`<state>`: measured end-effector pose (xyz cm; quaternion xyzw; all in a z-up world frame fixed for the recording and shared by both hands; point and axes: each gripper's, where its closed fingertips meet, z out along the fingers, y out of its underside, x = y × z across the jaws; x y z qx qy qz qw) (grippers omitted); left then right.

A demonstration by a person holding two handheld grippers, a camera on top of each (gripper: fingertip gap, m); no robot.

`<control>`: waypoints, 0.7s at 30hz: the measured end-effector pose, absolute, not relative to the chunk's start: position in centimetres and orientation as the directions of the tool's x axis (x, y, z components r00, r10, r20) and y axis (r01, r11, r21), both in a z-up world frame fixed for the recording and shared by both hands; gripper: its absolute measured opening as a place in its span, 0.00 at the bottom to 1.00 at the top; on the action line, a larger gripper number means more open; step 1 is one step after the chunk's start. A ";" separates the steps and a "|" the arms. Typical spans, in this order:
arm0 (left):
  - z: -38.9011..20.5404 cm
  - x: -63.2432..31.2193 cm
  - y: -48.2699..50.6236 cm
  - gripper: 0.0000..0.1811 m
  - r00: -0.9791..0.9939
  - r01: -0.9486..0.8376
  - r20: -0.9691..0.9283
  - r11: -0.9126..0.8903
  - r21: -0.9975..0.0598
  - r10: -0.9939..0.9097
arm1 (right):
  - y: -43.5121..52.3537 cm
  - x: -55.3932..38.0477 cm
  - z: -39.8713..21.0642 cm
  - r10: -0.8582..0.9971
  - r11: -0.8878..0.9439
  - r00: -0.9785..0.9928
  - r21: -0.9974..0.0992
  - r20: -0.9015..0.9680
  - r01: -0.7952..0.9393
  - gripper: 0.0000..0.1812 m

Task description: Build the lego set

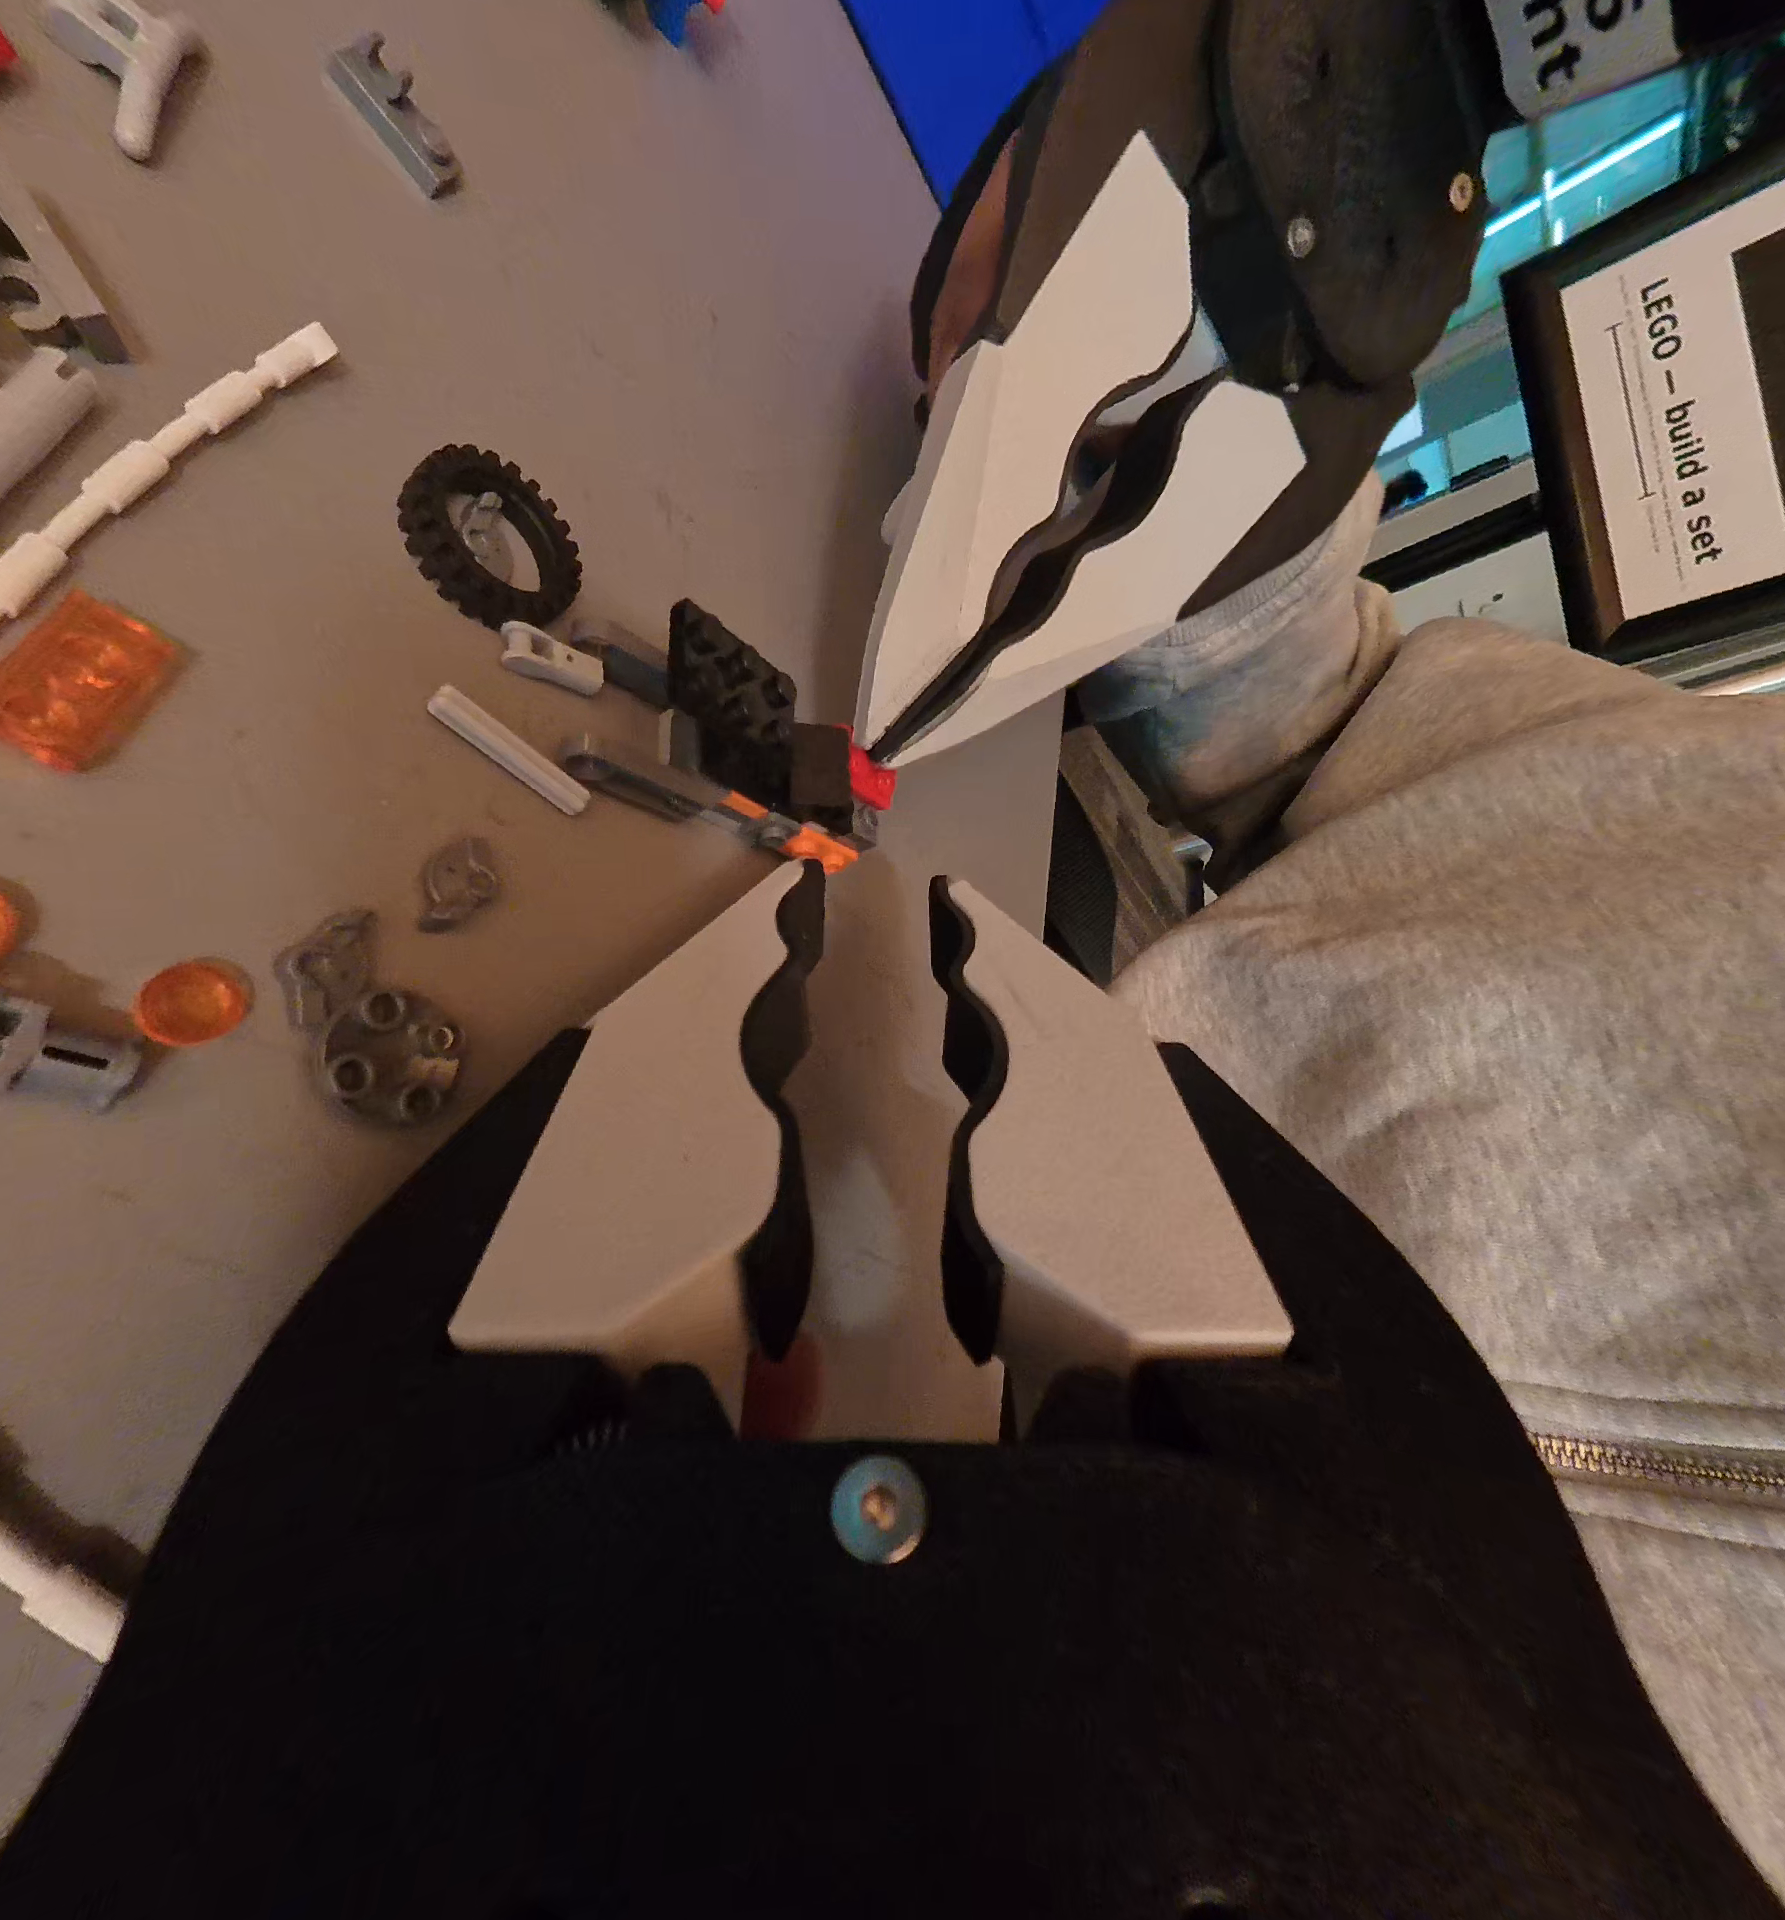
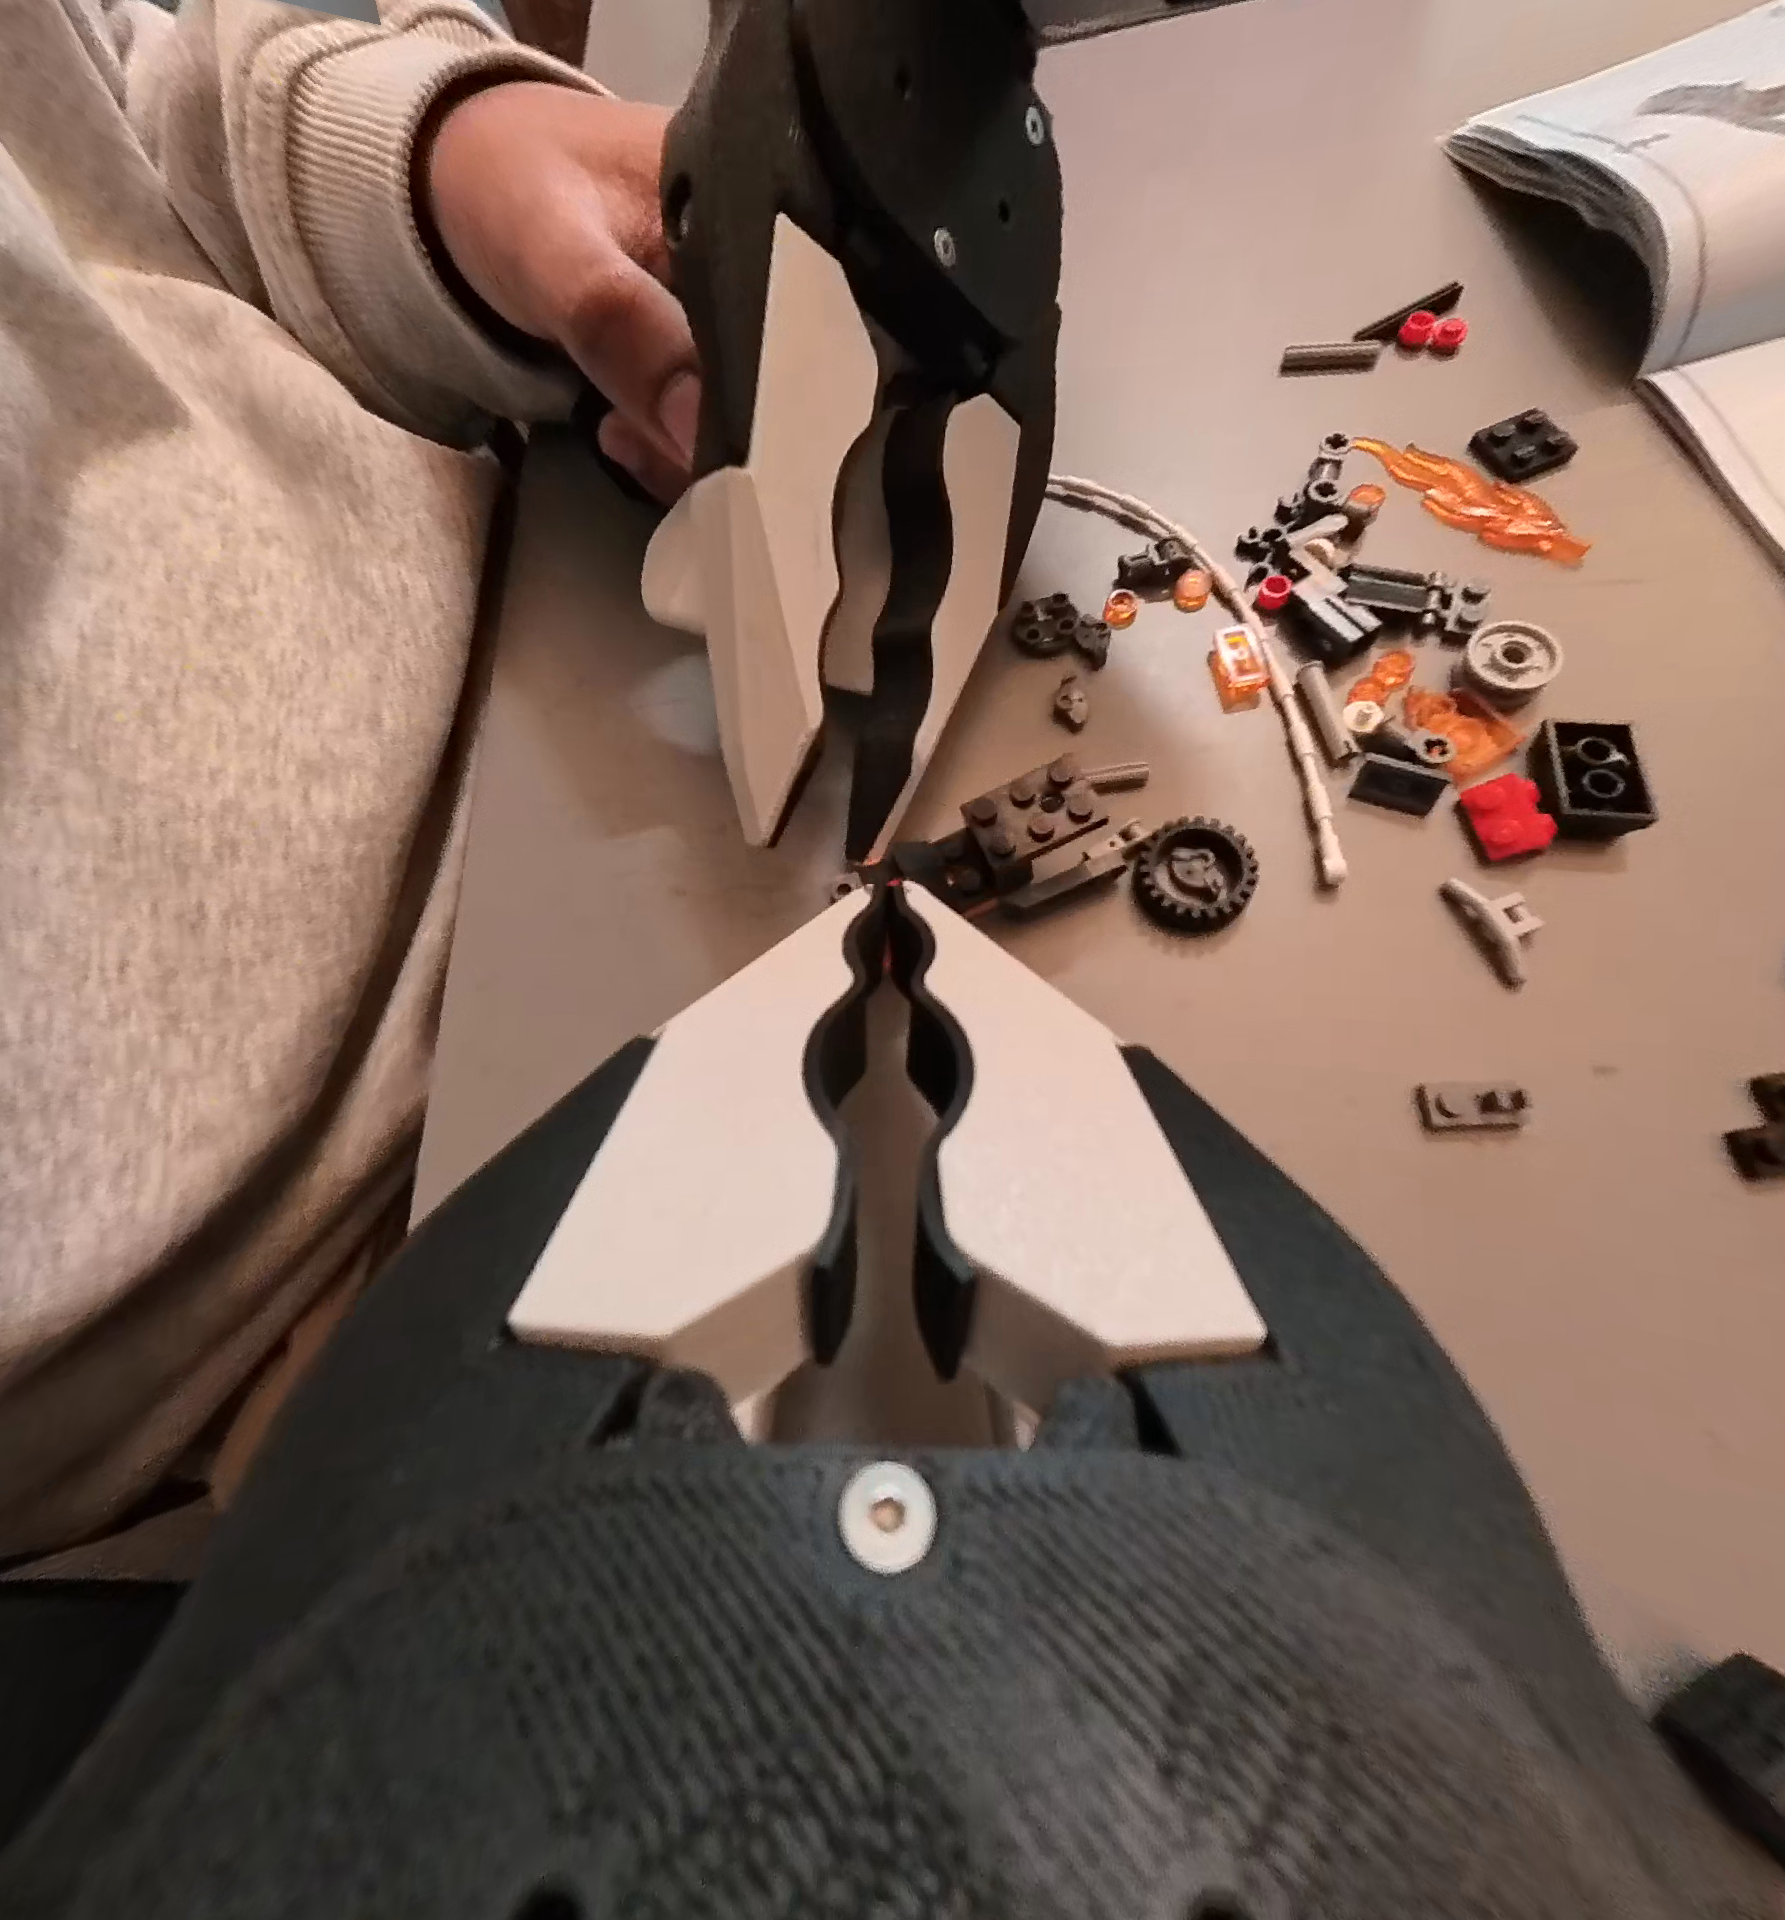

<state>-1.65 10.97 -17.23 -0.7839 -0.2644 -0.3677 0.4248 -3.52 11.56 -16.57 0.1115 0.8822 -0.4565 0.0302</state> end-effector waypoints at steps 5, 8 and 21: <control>-17.2 -1.7 11.0 0.10 0.588 0.728 0.802 -0.500 -0.470 0.103 | 11.9 -3.6 -16.5 0.168 0.539 -0.966 -0.802 -0.198 0.258 0.00; -17.2 -1.7 11.0 0.10 0.585 0.730 0.805 -0.500 -0.467 0.102 | 11.8 -3.6 -16.5 0.171 0.543 -0.967 -0.801 -0.189 0.252 0.00; -17.2 -1.7 10.9 0.10 0.585 0.731 0.805 -0.495 -0.470 0.101 | 11.6 -3.3 -15.8 0.205 0.550 -0.967 -0.799 -0.151 0.242 0.00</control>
